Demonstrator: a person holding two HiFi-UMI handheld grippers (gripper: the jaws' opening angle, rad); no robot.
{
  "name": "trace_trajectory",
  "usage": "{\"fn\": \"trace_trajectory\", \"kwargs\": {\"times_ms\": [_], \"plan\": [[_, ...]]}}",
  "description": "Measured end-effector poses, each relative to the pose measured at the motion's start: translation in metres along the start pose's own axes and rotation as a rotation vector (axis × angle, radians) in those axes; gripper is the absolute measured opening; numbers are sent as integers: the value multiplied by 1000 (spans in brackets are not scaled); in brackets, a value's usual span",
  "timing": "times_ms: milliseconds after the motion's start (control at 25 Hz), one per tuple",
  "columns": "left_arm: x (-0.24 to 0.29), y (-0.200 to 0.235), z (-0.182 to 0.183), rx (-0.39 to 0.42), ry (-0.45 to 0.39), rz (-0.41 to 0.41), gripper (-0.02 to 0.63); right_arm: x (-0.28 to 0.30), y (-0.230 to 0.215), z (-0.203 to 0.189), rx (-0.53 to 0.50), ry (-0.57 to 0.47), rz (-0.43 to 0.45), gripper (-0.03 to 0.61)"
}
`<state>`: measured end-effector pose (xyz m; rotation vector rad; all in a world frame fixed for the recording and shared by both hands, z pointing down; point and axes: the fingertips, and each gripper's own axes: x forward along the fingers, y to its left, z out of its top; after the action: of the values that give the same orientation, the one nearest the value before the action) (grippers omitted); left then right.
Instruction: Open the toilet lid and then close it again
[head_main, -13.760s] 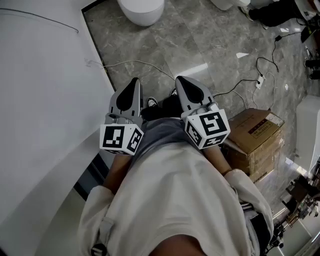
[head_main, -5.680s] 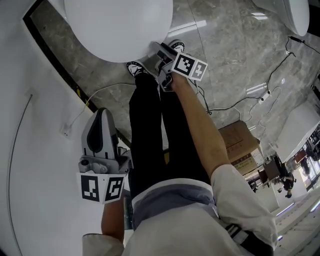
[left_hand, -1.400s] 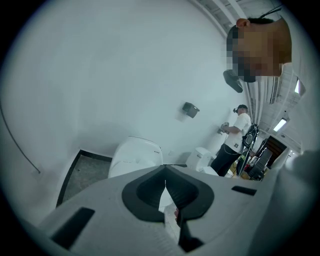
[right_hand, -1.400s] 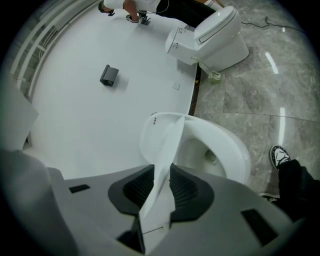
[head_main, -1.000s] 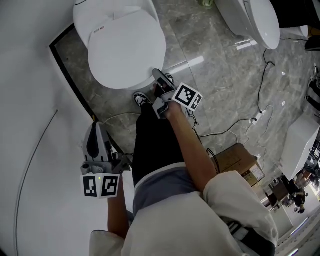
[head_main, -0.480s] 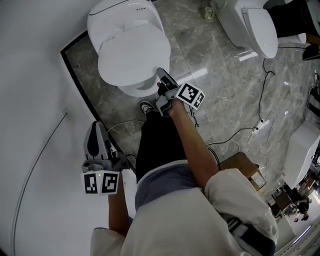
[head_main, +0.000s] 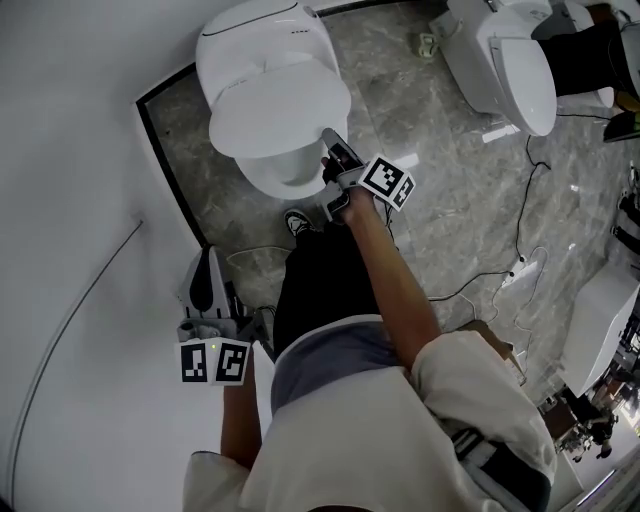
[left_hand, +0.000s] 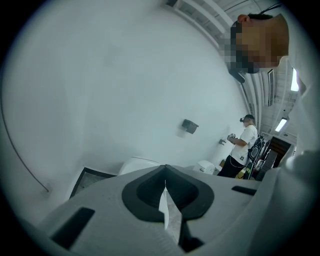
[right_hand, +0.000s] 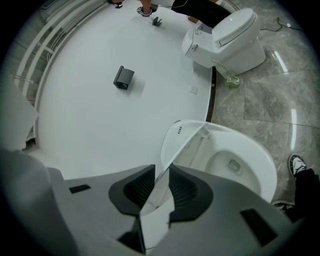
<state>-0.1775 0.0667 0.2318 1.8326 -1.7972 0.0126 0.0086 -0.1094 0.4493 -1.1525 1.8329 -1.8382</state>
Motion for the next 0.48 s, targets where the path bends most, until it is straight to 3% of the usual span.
{"fn": "trace_trajectory", "kwargs": {"times_ms": [480], "plan": [[-9, -7, 3, -12, -12, 31, 8, 32, 41, 26, -39, 31, 56, 77]]}}
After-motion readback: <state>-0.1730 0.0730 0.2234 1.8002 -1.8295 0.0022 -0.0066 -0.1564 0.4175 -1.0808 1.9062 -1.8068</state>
